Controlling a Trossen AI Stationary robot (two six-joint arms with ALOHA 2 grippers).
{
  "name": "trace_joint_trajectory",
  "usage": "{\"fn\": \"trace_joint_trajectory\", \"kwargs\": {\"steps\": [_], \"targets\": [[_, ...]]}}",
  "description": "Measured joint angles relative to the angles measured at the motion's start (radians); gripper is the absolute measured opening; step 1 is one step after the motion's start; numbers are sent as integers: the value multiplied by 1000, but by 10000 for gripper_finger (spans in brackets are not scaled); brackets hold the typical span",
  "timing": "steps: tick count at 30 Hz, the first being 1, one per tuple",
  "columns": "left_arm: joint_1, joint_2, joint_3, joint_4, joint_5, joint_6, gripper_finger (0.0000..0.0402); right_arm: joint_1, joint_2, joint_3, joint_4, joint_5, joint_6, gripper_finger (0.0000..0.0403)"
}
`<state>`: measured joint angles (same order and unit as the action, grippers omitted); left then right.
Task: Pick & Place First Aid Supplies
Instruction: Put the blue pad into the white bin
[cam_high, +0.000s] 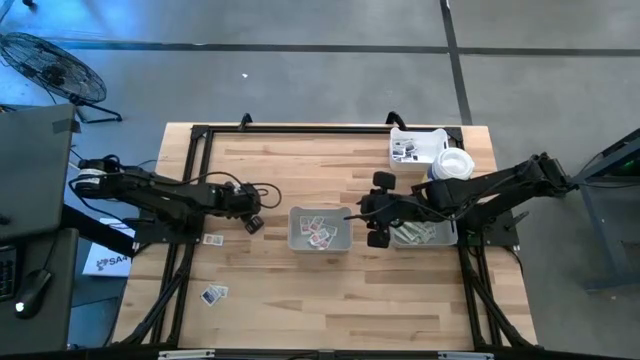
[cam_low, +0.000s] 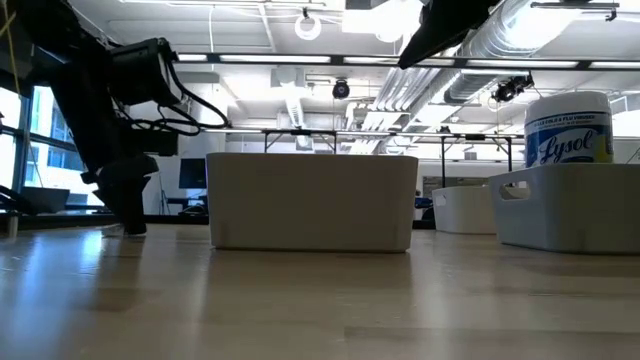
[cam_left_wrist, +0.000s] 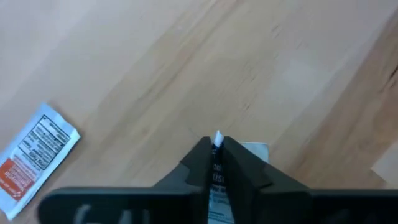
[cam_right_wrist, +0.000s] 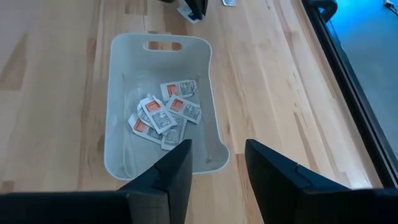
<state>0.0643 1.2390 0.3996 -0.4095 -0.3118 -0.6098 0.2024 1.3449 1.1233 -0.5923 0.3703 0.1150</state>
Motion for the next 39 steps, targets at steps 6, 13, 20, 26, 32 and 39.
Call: {"fn": "trace_joint_trajectory", "kwargs": {"steps": [6, 13, 20, 26, 32, 39], "targets": [[2, -58, 38, -30, 12, -1, 8, 0, 0, 0, 43, -22, -1, 142], [1, -175, 94, 108, -92, 65, 11, -2, 1, -115, 381, -9, -64, 145], [1, -230, 99, 527, -151, 270, 12, -112, 21, -317, 917, -3, -72, 170], [1, -147, 99, 857, -158, 435, 12, -238, 146, -342, 1153, -132, 10, 201], [2, -20, 100, 1090, -255, 549, 12, -316, 294, -252, 1238, -193, 11, 207], [2, 56, 100, 1286, -268, 660, 12, -382, 392, -162, 1259, -292, 8, 186]]}}
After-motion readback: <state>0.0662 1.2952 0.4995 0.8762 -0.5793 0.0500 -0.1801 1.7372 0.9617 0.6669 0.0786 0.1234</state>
